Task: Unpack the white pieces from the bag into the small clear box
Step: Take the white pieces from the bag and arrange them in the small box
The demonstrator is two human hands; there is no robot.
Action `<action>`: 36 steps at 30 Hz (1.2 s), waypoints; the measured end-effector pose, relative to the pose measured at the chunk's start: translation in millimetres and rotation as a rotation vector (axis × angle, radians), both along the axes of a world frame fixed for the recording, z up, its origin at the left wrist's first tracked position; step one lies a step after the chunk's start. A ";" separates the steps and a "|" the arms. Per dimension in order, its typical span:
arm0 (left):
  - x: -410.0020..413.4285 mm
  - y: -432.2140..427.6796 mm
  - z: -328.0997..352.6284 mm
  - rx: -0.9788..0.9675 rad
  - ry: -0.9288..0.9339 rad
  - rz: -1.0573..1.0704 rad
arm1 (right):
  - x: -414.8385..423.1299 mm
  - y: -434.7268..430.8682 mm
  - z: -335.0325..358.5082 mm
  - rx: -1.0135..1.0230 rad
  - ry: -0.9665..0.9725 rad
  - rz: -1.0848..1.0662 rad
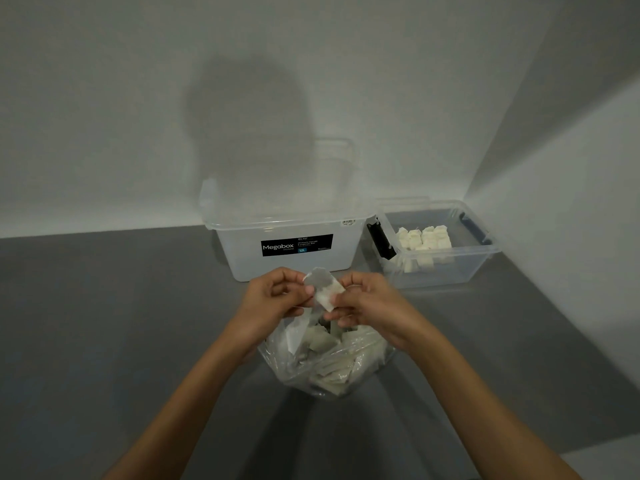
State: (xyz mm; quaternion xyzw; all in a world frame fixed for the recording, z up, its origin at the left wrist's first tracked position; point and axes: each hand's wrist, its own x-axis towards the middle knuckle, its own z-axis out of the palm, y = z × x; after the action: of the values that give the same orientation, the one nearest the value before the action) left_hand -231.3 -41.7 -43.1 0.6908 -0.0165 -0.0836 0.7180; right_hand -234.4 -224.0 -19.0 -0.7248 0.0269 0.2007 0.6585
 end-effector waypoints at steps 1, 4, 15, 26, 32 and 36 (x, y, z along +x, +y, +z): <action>0.7 -0.7 0.4 0.021 -0.025 0.004 | -0.9 0.3 -4.9 -0.003 0.010 0.003; 3.0 -3.2 3.3 0.132 -0.132 0.038 | -1.3 0.0 -12.4 -0.057 -0.034 -0.019; 7.9 -7.9 14.0 0.205 -0.282 0.001 | -0.6 -8.2 -4.3 -0.044 -0.376 -0.088; 15.8 -4.1 29.2 0.458 -0.528 -0.173 | 7.9 -6.9 -5.0 0.088 -0.131 0.079; 18.2 11.7 18.5 0.684 -0.539 -0.133 | 18.7 5.6 -43.3 -0.676 -0.301 0.233; 15.5 19.9 10.3 0.819 -0.475 -0.148 | 18.9 24.4 -78.1 -0.960 -0.319 0.336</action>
State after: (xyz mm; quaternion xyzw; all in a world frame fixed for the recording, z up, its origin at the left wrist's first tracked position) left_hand -215.8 -21.8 -32.9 0.9139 -0.1950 0.0262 0.3551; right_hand -215.5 -199.6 -97.1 -0.9604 -0.1012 0.1560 0.2073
